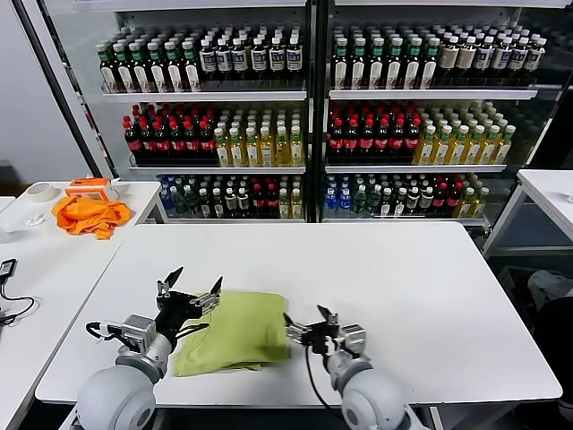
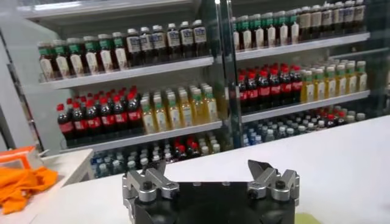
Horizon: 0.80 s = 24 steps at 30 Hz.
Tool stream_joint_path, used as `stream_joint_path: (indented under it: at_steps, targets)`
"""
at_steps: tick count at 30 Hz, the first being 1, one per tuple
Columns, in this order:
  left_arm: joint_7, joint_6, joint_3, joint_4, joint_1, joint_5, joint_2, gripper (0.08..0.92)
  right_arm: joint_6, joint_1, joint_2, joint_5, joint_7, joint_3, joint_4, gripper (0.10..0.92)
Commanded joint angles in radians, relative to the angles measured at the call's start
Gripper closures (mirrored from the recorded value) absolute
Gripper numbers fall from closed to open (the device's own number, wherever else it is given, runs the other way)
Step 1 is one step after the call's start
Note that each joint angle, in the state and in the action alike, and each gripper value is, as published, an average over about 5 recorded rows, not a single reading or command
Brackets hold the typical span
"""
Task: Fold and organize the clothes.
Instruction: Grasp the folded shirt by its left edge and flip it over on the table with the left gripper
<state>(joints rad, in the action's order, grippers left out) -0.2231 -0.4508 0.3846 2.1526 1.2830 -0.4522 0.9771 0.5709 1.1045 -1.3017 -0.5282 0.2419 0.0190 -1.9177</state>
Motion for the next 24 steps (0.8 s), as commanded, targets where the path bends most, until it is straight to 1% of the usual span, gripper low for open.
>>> stream_joint_path:
  at_steps: [1,6,9,24]
  targets:
    - [-0.001,0.012,0.054,-0.003,0.016,0.005,-0.018,0.177,0.008,-0.096,-0.046,-0.078,0.01,-0.121,0.137,0.203]
    - [-0.001,0.012,0.052,-0.01,0.015,0.005,-0.014,0.177,0.008,-0.097,-0.048,-0.079,0.007,-0.123,0.149,0.203]
    - [-0.001,0.013,0.048,-0.015,0.014,0.005,-0.012,0.177,0.009,-0.098,-0.048,-0.086,0.011,-0.125,0.147,0.232]
    - [-0.003,-0.003,0.037,-0.015,0.017,-0.002,0.006,0.177,0.005,-0.087,-0.051,-0.08,0.062,-0.088,0.13,0.648]
